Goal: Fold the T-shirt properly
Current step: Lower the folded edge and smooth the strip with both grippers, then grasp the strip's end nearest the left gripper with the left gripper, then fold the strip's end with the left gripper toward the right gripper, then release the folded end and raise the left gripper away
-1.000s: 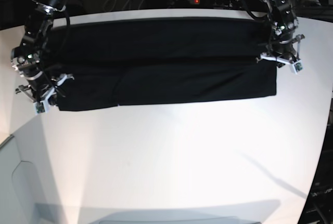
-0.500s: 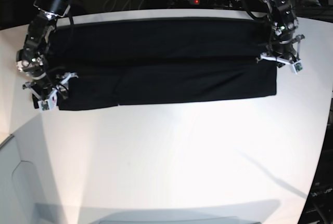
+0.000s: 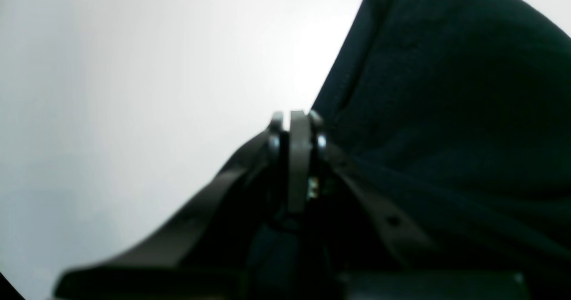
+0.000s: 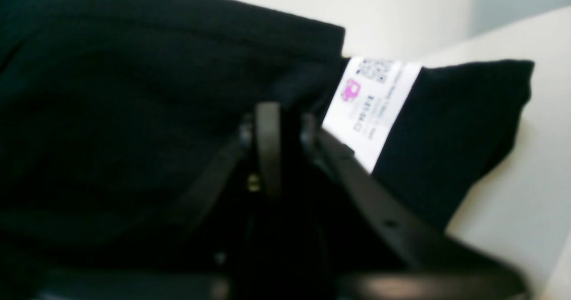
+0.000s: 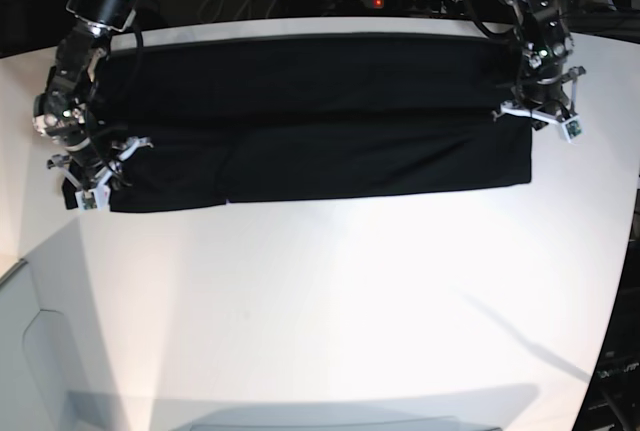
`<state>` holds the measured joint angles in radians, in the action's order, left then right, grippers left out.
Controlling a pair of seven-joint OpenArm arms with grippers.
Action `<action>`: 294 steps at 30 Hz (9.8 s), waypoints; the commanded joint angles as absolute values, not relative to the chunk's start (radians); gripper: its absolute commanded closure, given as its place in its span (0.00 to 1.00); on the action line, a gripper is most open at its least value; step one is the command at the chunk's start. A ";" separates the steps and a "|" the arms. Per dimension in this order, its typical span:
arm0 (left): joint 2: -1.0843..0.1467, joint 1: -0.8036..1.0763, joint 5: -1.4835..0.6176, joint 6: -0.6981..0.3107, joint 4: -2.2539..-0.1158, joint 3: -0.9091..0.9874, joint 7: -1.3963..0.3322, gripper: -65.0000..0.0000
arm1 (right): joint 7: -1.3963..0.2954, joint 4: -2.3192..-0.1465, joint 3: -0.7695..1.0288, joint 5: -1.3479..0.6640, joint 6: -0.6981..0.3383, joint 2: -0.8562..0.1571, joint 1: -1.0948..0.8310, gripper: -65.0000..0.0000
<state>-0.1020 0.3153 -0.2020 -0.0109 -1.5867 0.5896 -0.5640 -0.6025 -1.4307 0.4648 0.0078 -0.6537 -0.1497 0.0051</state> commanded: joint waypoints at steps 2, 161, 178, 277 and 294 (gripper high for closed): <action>-0.110 0.317 -0.194 -0.007 -1.596 0.595 -0.579 1.00 | -0.590 -1.471 0.472 0.002 -0.664 -0.165 0.019 1.00; -0.073 0.424 -0.423 -0.008 -1.804 0.725 -0.588 1.00 | -0.590 -1.678 0.616 0.005 -0.698 -0.018 -0.265 0.56; -0.070 0.424 -0.423 -0.008 -1.799 0.725 -0.588 0.40 | -0.590 -1.678 0.616 0.005 -0.698 -0.018 -0.265 0.56; 0.067 0.136 0.074 -0.128 -1.666 -0.547 -0.590 0.65 | -0.598 -1.681 0.615 0.005 -0.698 -0.019 -0.263 0.56; -0.076 0.321 -0.099 -0.128 -2.022 -0.266 -0.579 0.34 | -0.598 -1.681 0.582 0.005 -0.698 -0.019 -0.263 0.56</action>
<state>-0.0780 0.3264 -0.1089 -0.1291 -2.0003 -0.2634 -0.6029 -0.5907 -1.6688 0.5812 0.0036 -0.6838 -0.0135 -0.2619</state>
